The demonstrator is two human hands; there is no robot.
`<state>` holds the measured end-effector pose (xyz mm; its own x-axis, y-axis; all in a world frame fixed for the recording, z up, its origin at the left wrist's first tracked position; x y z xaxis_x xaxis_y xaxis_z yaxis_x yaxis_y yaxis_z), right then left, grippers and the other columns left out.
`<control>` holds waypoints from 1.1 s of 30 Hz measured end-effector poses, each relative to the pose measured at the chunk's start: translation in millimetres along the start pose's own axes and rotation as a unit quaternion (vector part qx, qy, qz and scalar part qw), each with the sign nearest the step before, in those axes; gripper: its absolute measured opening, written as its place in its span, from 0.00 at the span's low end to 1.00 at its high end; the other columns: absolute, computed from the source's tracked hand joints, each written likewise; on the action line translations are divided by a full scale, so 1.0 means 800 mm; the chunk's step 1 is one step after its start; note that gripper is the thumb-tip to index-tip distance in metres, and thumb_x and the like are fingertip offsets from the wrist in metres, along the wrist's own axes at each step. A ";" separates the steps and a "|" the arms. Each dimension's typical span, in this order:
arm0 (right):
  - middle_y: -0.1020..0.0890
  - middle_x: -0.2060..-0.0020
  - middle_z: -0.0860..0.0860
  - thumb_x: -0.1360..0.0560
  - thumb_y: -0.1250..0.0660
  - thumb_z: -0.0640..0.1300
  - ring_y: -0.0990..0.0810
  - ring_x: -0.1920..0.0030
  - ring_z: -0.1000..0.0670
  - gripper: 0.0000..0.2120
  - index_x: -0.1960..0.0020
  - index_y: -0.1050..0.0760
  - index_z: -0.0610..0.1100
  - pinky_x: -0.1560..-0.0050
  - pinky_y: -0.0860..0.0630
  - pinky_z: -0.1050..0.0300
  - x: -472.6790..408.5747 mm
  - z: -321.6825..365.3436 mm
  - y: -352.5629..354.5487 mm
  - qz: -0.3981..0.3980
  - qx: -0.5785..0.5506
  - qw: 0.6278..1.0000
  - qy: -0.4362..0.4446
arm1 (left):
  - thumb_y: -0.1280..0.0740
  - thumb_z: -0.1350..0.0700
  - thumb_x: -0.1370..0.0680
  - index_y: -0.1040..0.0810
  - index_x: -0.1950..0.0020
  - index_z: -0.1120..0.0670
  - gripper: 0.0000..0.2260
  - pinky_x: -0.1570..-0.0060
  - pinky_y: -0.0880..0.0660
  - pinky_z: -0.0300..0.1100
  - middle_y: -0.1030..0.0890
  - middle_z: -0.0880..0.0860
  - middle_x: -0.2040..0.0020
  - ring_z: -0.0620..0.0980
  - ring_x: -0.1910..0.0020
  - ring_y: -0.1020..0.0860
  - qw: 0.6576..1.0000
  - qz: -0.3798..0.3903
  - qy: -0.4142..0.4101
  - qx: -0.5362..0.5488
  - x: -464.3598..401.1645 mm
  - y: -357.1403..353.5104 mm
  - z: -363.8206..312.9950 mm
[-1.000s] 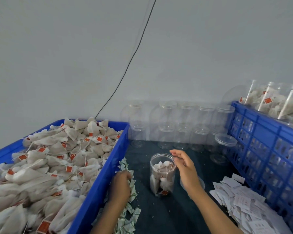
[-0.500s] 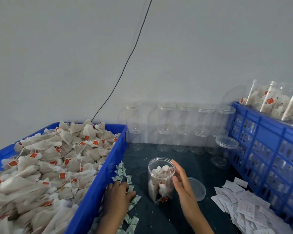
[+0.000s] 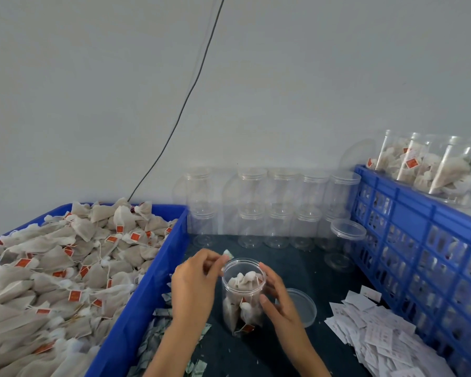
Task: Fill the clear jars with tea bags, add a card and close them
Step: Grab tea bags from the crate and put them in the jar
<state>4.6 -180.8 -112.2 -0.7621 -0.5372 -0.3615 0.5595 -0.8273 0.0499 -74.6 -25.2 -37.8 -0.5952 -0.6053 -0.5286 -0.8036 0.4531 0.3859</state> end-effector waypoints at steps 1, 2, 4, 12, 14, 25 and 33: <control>0.27 0.33 0.58 0.25 0.35 0.47 0.26 0.36 0.59 0.24 0.30 0.33 0.56 0.43 0.26 0.65 0.000 0.000 0.000 -0.001 -0.002 1.000 0.001 | 0.30 0.49 0.25 0.20 0.60 0.48 0.05 0.62 0.27 0.35 0.21 0.43 0.69 0.39 0.65 0.22 0.999 0.021 -0.026 -0.012 -0.003 -0.006 -0.010; 0.27 0.33 0.59 0.24 0.36 0.47 0.26 0.36 0.59 0.24 0.29 0.34 0.56 0.43 0.26 0.66 0.001 0.000 0.000 -0.001 -0.001 1.000 0.001 | 0.31 0.49 0.24 0.19 0.58 0.50 0.06 0.61 0.26 0.37 0.21 0.44 0.68 0.41 0.64 0.23 0.997 0.044 -0.053 -0.036 -0.005 -0.014 -0.017; 0.27 0.33 0.59 0.24 0.36 0.47 0.26 0.35 0.59 0.24 0.29 0.34 0.58 0.44 0.26 0.66 0.002 0.000 0.001 -0.002 0.002 1.000 -0.001 | 0.33 0.50 0.22 0.19 0.55 0.51 0.07 0.55 0.27 0.38 0.22 0.43 0.64 0.43 0.59 0.25 0.989 0.081 -0.090 -0.090 -0.007 -0.029 -0.021; 0.24 0.37 0.62 0.23 0.34 0.50 0.25 0.38 0.60 0.24 0.29 0.35 0.63 0.45 0.26 0.67 0.002 -0.003 0.005 -0.003 0.007 1.000 -0.015 | 0.33 0.53 0.22 0.20 0.50 0.53 0.05 0.49 0.34 0.38 0.23 0.46 0.52 0.47 0.51 0.26 0.986 0.000 -0.133 -0.100 0.006 -0.036 -0.006; 0.22 0.42 0.63 0.21 0.35 0.45 0.23 0.40 0.60 0.24 0.29 0.36 0.61 0.47 0.27 0.69 0.002 -0.004 0.009 -0.016 0.019 1.000 -0.016 | 0.34 0.51 0.23 0.25 0.45 0.51 0.09 0.47 0.32 0.35 0.24 0.46 0.47 0.47 0.46 0.25 0.997 0.006 -0.039 0.071 0.015 -0.042 0.010; 0.20 0.46 0.51 0.23 0.40 0.29 0.21 0.45 0.55 0.22 0.38 0.28 0.52 0.43 0.25 0.59 -0.001 -0.017 0.036 -0.156 0.072 0.985 -0.034 | 0.20 0.69 0.38 0.41 0.31 0.47 0.45 0.49 0.27 0.26 0.25 0.49 0.36 0.33 0.44 0.23 0.961 0.129 0.070 0.236 0.071 -0.113 0.079; 0.22 0.45 0.49 0.26 0.43 0.25 0.23 0.45 0.52 0.20 0.43 0.25 0.45 0.45 0.29 0.60 0.001 -0.010 0.098 -0.357 0.196 0.911 -0.059 | 0.18 0.64 0.39 0.37 0.36 0.40 0.42 0.53 0.28 0.24 0.24 0.38 0.42 0.31 0.47 0.23 0.966 0.099 0.054 0.232 0.072 -0.110 0.081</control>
<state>50.4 -245.3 -115.8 -0.9291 0.1668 -0.3301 -0.2348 -0.9556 0.1782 -37.8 -57.8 -151.5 -0.7548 -0.5299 -0.3866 -0.5992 0.7968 0.0777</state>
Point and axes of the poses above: each hand's wrist, its own x-axis away from the middle knuckle, its own y-axis out of the back of the hand, z = x × y, the point moved 3 cm from there along -x, towards the middle knuckle
